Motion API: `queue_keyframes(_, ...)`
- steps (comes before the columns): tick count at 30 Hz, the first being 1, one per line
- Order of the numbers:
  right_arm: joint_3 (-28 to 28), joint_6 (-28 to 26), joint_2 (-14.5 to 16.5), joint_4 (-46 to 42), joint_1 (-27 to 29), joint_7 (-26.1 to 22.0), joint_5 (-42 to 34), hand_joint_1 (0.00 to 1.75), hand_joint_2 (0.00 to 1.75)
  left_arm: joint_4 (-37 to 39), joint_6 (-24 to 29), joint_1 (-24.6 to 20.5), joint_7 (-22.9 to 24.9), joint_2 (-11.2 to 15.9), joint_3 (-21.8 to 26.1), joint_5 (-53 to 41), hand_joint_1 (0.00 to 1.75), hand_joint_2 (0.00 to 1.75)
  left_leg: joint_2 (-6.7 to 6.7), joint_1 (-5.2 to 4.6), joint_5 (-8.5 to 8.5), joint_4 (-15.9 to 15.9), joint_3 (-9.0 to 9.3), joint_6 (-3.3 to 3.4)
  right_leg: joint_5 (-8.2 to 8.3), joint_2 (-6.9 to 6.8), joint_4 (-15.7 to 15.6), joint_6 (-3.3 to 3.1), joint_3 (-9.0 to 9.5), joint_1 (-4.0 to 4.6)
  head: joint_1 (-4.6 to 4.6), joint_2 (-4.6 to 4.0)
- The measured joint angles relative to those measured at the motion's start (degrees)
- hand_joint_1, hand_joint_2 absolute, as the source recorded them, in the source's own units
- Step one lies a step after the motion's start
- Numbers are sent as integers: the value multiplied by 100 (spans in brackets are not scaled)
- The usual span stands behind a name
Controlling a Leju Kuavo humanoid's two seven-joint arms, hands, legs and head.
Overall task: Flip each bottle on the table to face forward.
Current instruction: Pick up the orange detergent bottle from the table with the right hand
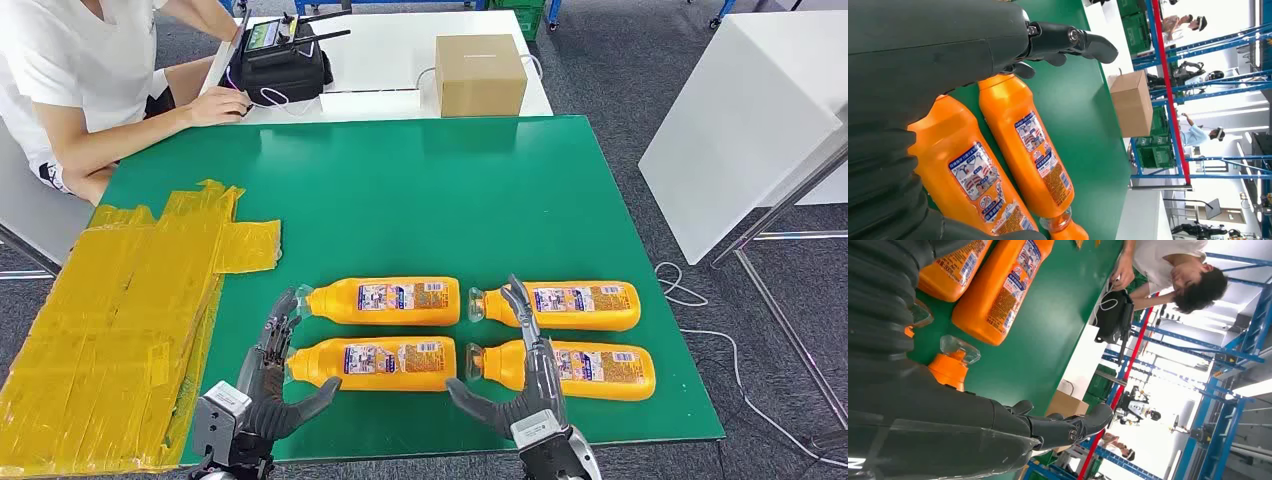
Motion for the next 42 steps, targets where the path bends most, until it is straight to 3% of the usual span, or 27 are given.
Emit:
queue_keyframes(31, 0, -1, 0, 0, 0, 0, 0, 0, 175, 0, 0, 0, 0, 0, 0, 0, 0, 175, 0, 0, 0, 0, 0, 0, 0, 0, 0, 0, 0, 0, 0, 0)
queue_keyframes(32, 0, -1, 0, 0, 0, 0, 0, 0, 175, 0, 0, 0, 0, 0, 0, 0, 44, 175, 0, 0, 0, 0, 0, 0, 0, 0, 0, 0, 0, 0, 0, 0)
queue_keyframes(33, 0, -1, 0, 0, 0, 1, 0, 7, 175, 0, 0, 0, 0, 0, 0, 0, 87, 175, 0, 0, 0, 0, 0, 0, 0, 0, 0, 0, 0, 0, 0, 0)
queue_keyframes(35, 0, -1, 0, 0, 0, 1, 0, 80, 175, 0, 0, 0, 0, 0, 0, 0, 175, 175, 0, 0, 0, 0, 0, 0, 0, 0, 0, 0, 0, 0, 0, 0)
queue_keyframes(37, -1, -1, 0, 0, 0, 0, 0, 160, 175, 0, 0, 0, 0, 0, 0, 0, 175, 175, 0, 0, 0, 0, 0, 0, 0, 0, 0, 0, 0, 0, 0, 0)
queue_keyframes(39, -1, -1, 0, 0, 0, 0, 1, 174, 175, 0, 0, 0, 0, 0, 0, 0, 175, 175, 0, 0, 0, 0, 0, 0, 0, 0, 0, 0, 0, 0, 0, 0)
queue_keyframes(42, 0, -1, -2, 0, -3, 0, 1, 175, 175, 0, 1, -1, 0, 0, 0, 0, 175, 175, 0, 0, 0, 0, 0, 0, 0, 0, 0, 0, 0, 0, 0, 0)
